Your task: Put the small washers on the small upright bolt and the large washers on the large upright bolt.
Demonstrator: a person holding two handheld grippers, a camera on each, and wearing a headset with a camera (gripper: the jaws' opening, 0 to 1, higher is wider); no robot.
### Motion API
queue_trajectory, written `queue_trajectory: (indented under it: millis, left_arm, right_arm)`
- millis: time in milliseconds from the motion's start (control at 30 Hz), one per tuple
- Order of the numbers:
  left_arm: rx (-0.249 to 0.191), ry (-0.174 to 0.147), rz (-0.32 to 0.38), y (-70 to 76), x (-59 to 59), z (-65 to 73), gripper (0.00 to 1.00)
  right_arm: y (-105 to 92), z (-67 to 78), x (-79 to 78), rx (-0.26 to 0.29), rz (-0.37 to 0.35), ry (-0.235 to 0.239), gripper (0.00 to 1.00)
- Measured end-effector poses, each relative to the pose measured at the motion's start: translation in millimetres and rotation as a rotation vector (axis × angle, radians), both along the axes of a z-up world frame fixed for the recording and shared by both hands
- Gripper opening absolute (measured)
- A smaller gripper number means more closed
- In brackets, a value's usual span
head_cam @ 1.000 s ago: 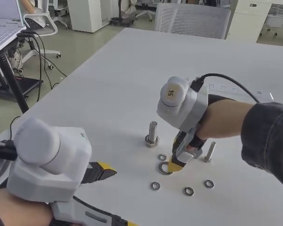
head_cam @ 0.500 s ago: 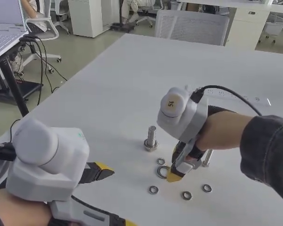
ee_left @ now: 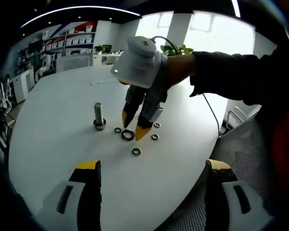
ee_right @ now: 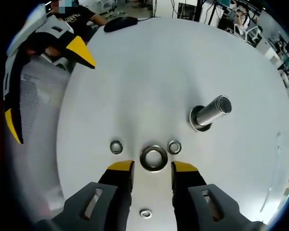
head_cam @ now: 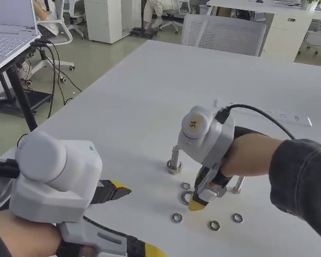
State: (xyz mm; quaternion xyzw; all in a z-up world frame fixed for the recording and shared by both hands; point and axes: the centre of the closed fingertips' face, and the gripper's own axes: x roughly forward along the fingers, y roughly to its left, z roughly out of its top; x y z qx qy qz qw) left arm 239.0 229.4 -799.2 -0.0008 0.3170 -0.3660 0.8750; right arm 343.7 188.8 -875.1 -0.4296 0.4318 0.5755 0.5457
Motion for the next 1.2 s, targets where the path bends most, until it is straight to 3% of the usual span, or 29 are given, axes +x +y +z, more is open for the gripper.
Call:
queue_trajectory:
  millis: [367,1200]
  left_arm:
    - [-0.006,-0.005,0.007,-0.1,1.8,0.2,0.89]
    - [-0.009,-0.009,0.006,0.0,-0.9,0.8,0.88]
  right_arm:
    - [3.0,-3.0,-0.8,-0.017,0.032,-0.034,0.32]
    - [5.7,-2.7,0.1,-0.012,0.021,-0.041,0.25]
